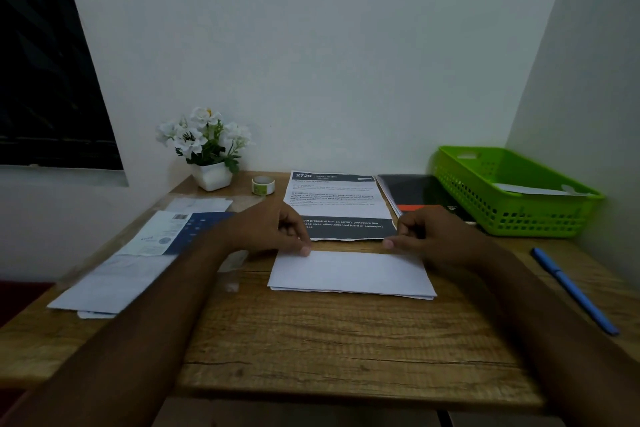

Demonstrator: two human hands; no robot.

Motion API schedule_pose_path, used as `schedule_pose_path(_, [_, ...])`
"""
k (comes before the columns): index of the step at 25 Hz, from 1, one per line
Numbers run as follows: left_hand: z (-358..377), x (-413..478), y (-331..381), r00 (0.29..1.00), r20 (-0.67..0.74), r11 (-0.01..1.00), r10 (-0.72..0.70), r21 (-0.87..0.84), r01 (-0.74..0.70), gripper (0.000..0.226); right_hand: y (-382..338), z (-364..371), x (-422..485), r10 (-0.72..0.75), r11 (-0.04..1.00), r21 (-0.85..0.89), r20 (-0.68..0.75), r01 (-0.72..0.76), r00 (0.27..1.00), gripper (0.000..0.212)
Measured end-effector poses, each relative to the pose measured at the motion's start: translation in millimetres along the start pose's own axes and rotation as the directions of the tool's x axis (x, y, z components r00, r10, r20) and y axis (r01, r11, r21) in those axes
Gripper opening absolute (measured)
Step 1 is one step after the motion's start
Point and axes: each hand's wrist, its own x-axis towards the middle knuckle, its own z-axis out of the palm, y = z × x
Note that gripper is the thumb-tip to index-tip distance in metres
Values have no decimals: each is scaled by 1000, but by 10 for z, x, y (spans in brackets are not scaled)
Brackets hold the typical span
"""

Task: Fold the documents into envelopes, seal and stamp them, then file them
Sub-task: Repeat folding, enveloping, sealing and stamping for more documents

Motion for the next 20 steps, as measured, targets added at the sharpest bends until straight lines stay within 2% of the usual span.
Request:
schedule_pose_path(3, [59, 6, 9, 985, -170, 1000, 22, 18, -19, 8, -31, 107, 15, -17, 999, 35, -63, 19, 998, 44])
schedule_pose_path(8, [178, -118, 134, 949, -296, 995, 103, 45, -94, 5, -103, 175, -18, -47, 998, 41, -161, 54, 986, 38])
schedule_pose_path(11, [194, -370, 155, 928, -357, 994, 103, 80, -79, 7, -260, 220, -28, -124, 991, 20, -216, 131, 969, 34])
schedule_pose_path(15, [-90, -999, 1, 898, -430, 993, 89, 113, -44, 11, -661, 326, -13, -249, 968, -54, -154, 243, 956, 27])
schedule_pose_path(17, [-346, -1352, -159, 907, -421, 990, 7, 128, 51, 25, -940, 431, 0, -291, 955, -81, -93, 284, 952, 18])
schedule_pose_path(20, [-658, -1779, -441, 917, -301, 942, -260, 129, 310, 43, -1420, 675, 41, -379, 925, -38, -24, 378, 925, 15])
